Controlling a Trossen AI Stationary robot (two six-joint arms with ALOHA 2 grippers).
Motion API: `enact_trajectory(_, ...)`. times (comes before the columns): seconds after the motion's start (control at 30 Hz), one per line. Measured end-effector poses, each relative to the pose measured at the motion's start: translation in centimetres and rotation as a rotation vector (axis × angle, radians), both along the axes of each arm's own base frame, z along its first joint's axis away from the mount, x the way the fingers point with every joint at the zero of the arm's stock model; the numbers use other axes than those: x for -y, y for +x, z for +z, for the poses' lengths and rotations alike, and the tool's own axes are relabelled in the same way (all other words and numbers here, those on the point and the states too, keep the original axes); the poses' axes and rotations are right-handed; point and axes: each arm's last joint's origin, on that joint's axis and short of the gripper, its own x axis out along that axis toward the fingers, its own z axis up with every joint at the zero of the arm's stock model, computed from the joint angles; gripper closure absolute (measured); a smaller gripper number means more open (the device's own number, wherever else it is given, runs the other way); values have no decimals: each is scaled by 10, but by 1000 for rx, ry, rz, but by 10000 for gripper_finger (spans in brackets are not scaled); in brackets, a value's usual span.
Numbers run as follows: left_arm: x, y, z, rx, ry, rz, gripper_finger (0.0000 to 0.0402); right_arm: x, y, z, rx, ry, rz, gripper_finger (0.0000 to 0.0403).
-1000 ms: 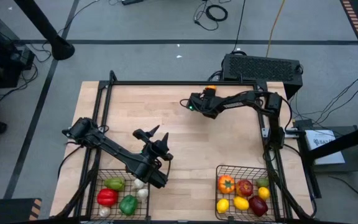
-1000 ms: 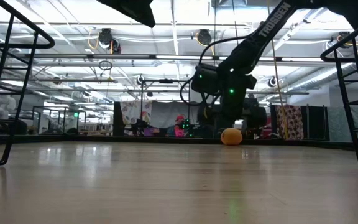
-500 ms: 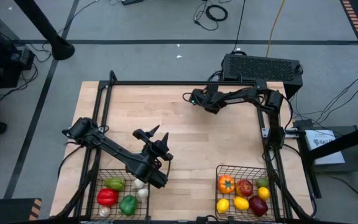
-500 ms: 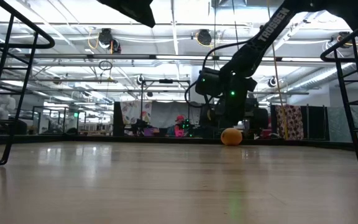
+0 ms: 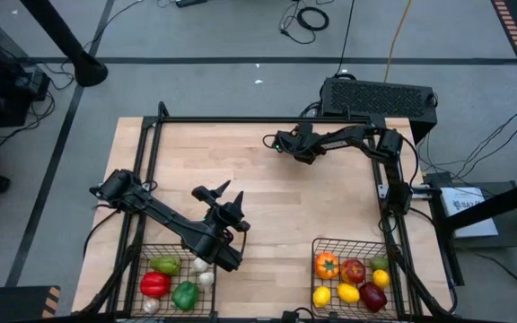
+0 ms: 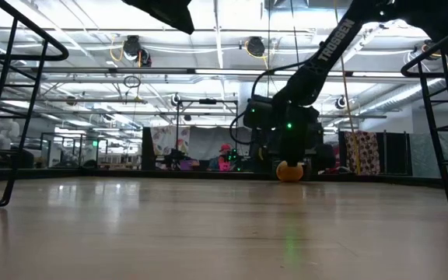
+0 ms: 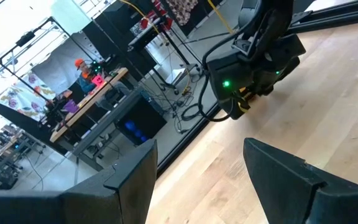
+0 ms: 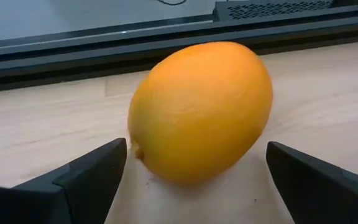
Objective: Sort produce into baskets
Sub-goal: Put the yellow lemon into the right black wire basket
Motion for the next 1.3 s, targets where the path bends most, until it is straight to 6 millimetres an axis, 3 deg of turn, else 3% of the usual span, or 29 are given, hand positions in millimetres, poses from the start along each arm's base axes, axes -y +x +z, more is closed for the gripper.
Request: enact_trajectory(1.3,0,0,0,0,-8,3,158,1,0,1,-4,-31,-12,27)
